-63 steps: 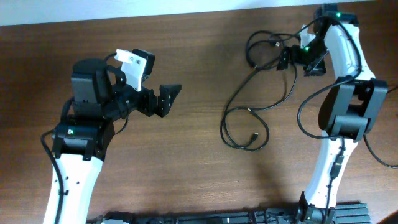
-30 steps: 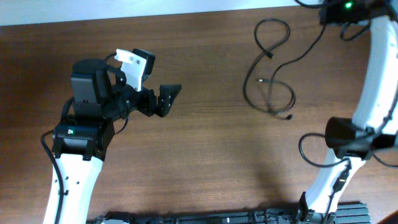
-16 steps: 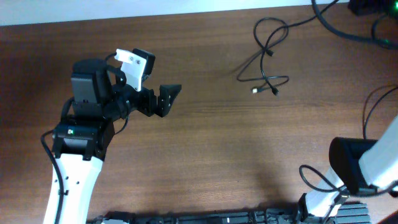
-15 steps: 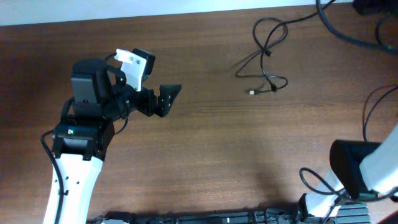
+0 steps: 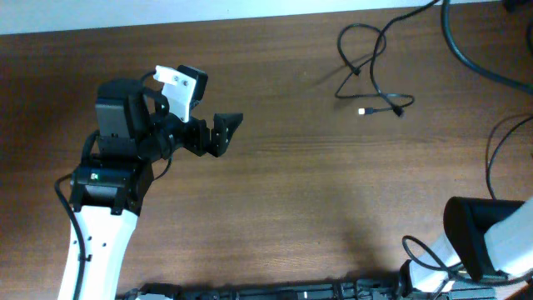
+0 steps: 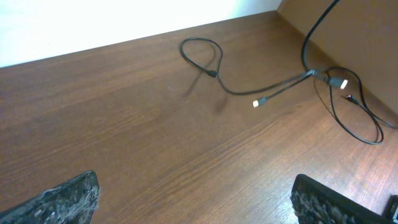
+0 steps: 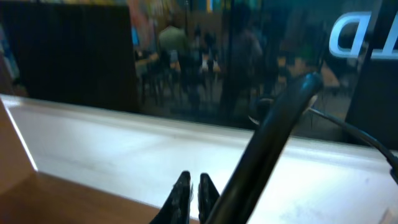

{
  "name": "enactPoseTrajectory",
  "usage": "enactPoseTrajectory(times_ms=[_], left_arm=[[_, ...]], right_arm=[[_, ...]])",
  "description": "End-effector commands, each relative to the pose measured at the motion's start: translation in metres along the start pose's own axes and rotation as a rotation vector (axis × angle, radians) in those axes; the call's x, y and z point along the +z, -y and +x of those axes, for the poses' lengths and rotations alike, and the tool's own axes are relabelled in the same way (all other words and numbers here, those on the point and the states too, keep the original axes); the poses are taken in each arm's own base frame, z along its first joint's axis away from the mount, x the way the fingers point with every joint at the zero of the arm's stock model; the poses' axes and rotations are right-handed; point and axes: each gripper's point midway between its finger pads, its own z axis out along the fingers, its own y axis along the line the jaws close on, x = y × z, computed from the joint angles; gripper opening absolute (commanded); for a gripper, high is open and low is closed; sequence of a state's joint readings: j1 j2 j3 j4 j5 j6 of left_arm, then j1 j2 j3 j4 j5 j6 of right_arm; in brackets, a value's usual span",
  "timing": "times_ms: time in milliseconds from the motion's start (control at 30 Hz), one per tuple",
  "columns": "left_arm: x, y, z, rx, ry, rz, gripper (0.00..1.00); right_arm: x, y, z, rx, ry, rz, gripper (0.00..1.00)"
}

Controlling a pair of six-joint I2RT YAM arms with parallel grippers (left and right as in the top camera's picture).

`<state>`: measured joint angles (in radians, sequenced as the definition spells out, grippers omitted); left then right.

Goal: Untangle cables

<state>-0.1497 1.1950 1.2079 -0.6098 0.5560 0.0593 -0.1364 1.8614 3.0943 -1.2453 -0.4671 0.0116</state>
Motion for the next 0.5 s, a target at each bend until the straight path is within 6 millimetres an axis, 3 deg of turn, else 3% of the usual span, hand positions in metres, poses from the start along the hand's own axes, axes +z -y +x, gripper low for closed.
enactPoseTrajectory(times_ms=[0,167,467], left_arm=[[-0.002,0.0,-0.003,-0.002,0.009,-0.006,0.99],[-0.002,0.0,-0.003,-0.002,0.009,-0.006,0.99],[-0.002,0.0,-0.003,-0.002,0.009,-0.006,0.99]], right_arm=[[0.028,0.023,0.031,0.003,-0.097,0.059,0.04],[0.055,0.051,0.075,0.052,-0.226,0.133,0.04],[0.115,0.084,0.155,0.128,-0.412,0.14,0.04]])
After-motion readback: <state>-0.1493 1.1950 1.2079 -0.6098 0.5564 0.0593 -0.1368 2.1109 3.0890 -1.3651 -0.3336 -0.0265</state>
